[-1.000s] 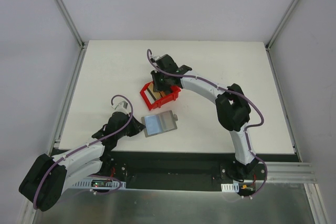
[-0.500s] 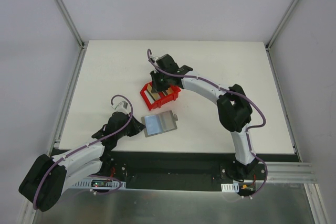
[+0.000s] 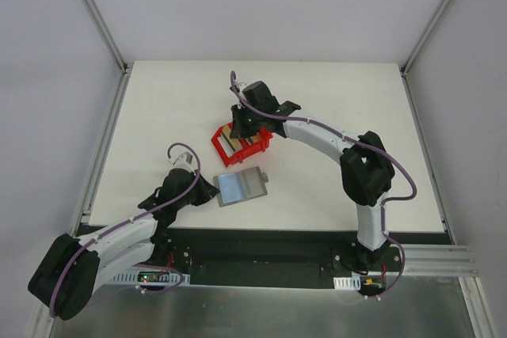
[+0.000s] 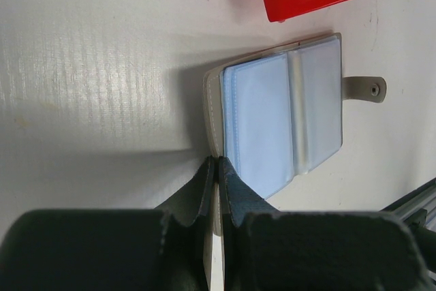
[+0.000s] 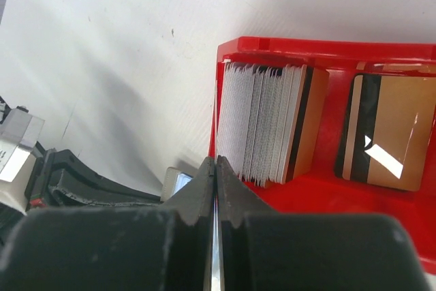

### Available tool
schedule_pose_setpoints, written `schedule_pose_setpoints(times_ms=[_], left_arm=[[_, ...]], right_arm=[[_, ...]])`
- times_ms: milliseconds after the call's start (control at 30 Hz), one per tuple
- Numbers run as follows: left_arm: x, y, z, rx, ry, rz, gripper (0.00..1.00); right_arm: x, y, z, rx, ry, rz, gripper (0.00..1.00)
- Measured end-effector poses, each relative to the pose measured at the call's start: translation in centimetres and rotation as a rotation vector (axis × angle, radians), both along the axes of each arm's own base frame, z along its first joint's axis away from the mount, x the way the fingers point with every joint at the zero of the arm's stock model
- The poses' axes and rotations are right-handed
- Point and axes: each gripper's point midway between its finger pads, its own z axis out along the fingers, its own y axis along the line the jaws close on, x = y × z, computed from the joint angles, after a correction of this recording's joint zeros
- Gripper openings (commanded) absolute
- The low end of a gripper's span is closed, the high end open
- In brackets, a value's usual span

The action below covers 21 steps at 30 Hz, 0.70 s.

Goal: Put the credit cards into the card holder
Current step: Pick up the credit card from the storage box.

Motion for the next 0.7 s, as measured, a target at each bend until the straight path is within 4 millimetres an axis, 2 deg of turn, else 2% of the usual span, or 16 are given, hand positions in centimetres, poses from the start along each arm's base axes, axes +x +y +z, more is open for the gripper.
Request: schedule_pose_setpoints(times_ms=[133, 267, 467, 567, 700], left_arm=[[0.0, 0.0, 0.1, 0.0, -0.002, -0.001, 0.0], [0.0, 0.0, 0.2, -0.001, -0.006, -0.003, 0.0], [-0.1, -0.2, 0.4, -0.009, -0.009, -0.014, 0.0], [-0.3, -0.4, 0.4, -0.015, -0.007, -0.033, 0.0], [-0.6, -0.8, 0.1, -0.012, 0.0, -0.069, 0.0]], right_arm=[[-0.4, -0.6, 1.1, 0.021, -0.013, -0.014, 0.0], [-1.3, -2.1, 2.5, 0.033, -0.041, -0.035, 0.0], [-4.4, -5.6, 4.3, 0.093, -0.067, -0.09, 0.0], [-6.3, -7.0, 3.7, 0.133, -0.048, -0.121, 0.0], [-8.9, -7.7, 0.9, 0.155, -0.001, -0.151, 0.0]])
